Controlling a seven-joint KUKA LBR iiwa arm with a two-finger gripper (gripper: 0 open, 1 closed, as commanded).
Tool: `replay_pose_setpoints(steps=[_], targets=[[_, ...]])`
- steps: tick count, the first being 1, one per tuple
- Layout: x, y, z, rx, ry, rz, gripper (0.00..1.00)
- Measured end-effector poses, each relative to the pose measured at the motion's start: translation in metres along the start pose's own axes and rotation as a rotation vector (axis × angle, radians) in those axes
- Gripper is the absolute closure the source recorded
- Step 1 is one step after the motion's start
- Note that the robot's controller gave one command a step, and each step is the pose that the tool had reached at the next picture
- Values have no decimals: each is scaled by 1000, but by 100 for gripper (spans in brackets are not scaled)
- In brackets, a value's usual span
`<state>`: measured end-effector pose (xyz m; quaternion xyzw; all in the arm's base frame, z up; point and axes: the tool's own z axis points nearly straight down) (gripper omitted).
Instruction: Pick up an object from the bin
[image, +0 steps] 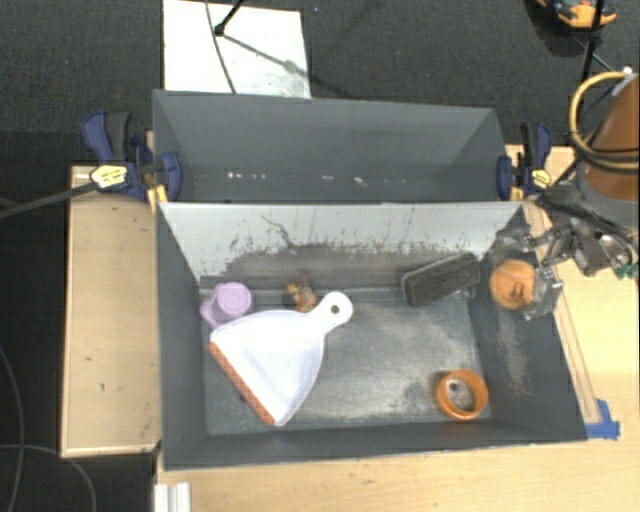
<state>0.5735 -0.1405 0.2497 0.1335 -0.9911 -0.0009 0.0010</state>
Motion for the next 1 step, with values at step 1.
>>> replay_pose_setpoints(steps=[1], targets=[[-4, 4, -69, 2, -3, -17, 100]])
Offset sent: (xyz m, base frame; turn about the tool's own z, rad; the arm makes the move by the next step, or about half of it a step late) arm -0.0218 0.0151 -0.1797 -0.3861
